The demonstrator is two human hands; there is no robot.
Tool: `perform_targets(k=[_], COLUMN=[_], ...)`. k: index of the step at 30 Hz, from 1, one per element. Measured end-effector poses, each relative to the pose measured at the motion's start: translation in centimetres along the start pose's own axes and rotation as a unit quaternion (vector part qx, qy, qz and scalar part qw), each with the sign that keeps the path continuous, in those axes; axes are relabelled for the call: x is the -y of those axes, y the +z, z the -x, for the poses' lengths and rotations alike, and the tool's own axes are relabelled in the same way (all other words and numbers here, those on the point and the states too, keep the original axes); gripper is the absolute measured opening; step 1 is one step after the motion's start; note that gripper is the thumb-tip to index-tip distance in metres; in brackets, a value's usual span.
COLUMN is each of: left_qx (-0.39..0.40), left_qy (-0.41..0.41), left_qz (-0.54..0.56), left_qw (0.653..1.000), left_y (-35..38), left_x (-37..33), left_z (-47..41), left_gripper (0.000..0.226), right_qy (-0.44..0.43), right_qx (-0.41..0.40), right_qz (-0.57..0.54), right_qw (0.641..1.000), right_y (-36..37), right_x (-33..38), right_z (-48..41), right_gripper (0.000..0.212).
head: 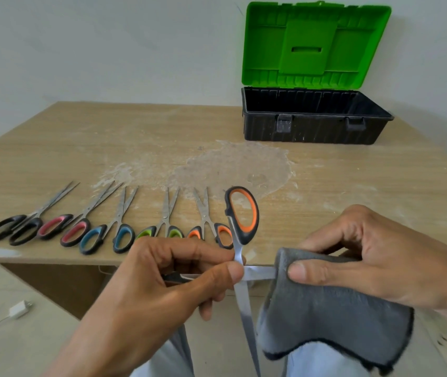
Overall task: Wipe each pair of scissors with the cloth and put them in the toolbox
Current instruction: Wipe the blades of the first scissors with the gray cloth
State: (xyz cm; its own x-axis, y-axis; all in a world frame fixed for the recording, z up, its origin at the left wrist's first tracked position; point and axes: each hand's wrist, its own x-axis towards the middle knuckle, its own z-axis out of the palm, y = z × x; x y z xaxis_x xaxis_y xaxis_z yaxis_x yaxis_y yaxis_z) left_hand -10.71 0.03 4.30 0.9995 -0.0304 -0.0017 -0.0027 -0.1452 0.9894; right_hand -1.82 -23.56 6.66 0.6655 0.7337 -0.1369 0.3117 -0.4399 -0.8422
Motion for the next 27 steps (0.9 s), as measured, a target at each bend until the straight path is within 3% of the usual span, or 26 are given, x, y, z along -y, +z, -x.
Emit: perform_targets(k=[5,14,19,27], left_qx=[-0.015,0.007,-0.008,0.012], left_qy=[0.000,-0.010,-0.008,-0.016], left_qz=[0.011,-0.015,-0.007,0.029], left_qw=[1.000,1.000,1.000,0.999], left_y=[0.8,-0.5,0.1,-0.1], left_x=[-0.3,0.3,0.2,0.3], left_z=[-0.5,0.1,-0.2,-0.2], left_gripper=[0.013,0.014,0.013,0.017], right_qy=[-0.018,-0.011,-0.007,-0.019], right_qx=[0.025,0.045,0.013,0.027], right_qz=[-0.007,-0.046,-0.045,-0.049], right_qw=[1.000,0.998,0.999,0.998], right_y=[0.8,0.9,1.4,1.0], right_x=[0.4,-0.7,-1.2,-0.8], right_z=[-1.0,-1.3,-1.6,-1.4], right_gripper=[0.011,0.017,0.027,0.014])
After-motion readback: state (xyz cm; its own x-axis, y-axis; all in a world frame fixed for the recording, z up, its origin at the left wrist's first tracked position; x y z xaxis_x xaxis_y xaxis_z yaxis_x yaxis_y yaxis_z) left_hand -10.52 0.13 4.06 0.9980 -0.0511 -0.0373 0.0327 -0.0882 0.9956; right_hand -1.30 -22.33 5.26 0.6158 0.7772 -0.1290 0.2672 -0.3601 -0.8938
